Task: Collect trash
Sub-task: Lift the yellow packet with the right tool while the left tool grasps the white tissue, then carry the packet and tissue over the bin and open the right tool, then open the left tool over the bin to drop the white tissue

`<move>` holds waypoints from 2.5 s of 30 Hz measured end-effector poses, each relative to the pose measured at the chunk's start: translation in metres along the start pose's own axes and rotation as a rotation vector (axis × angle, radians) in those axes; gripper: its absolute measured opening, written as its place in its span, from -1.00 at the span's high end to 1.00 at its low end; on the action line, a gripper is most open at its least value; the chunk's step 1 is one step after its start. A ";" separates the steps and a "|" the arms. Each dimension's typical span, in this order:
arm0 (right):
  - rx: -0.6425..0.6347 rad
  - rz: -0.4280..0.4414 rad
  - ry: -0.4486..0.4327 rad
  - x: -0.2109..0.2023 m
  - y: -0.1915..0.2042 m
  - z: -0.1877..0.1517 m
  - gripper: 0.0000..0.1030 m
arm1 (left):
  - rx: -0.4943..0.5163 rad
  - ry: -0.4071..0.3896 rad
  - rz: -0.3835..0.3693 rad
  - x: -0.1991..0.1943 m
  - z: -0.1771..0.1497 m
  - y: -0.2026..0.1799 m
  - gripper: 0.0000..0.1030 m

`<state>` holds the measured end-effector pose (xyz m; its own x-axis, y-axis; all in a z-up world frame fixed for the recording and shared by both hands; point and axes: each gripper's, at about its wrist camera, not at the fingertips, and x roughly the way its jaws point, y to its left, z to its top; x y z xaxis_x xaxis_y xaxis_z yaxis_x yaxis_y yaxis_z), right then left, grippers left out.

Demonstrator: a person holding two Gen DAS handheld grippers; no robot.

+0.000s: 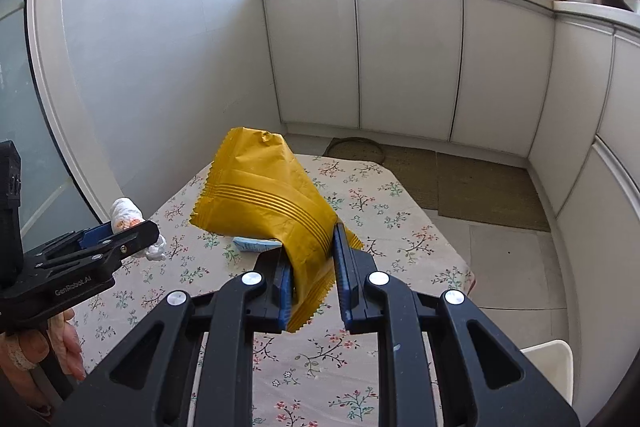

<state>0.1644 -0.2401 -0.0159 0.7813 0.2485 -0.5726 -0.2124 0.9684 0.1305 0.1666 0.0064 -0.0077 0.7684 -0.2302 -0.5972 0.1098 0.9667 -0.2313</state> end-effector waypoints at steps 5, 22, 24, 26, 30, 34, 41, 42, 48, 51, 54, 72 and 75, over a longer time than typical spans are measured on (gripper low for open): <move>0.016 -0.031 -0.038 -0.020 -0.012 0.000 0.65 | 0.028 -0.014 -0.033 -0.002 0.003 -0.020 -0.07; 0.137 -0.220 -0.076 -0.075 -0.097 -0.024 0.64 | 0.134 0.018 -0.185 0.010 -0.008 -0.107 -0.07; 0.157 -0.251 -0.068 -0.081 -0.109 -0.029 0.64 | 0.148 0.024 -0.201 0.012 -0.010 -0.118 -0.07; 0.184 -0.280 -0.058 -0.087 -0.123 -0.035 0.63 | 0.165 0.031 -0.216 0.015 -0.012 -0.128 -0.07; 0.238 -0.333 -0.027 -0.096 -0.148 -0.050 0.55 | 0.191 0.046 -0.251 0.021 -0.013 -0.149 -0.07; 0.301 -0.378 0.025 -0.104 -0.174 -0.067 0.26 | 0.216 0.054 -0.293 0.025 -0.015 -0.177 -0.07; 0.340 -0.406 0.006 -0.127 -0.192 -0.081 -0.10 | 0.268 0.068 -0.370 0.032 -0.023 -0.229 -0.08; 0.344 -0.406 0.001 -0.130 -0.194 -0.082 -0.11 | 0.273 0.070 -0.381 0.032 -0.025 -0.236 -0.08; 0.377 -0.428 -0.048 -0.151 -0.205 -0.087 -0.22 | 0.300 0.083 -0.430 0.038 -0.031 -0.269 -0.08; 0.393 -0.463 -0.064 -0.158 -0.211 -0.089 -0.25 | 0.306 0.098 -0.447 0.043 -0.035 -0.281 -0.08; 0.392 -0.515 -0.073 -0.163 -0.216 -0.091 -0.28 | 0.314 0.114 -0.466 0.048 -0.039 -0.291 -0.08; 0.430 -0.849 -0.081 -0.194 -0.253 -0.105 -0.73 | 0.377 0.225 -0.535 0.067 -0.065 -0.350 -0.30; 0.425 -0.861 -0.072 -0.193 -0.254 -0.105 -0.73 | 0.374 0.223 -0.514 0.068 -0.065 -0.350 -0.46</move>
<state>0.0055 -0.5364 -0.0234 0.6070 -0.5637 -0.5601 0.6698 0.7423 -0.0212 0.1393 -0.3552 -0.0176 0.4163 -0.6500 -0.6357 0.6684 0.6928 -0.2706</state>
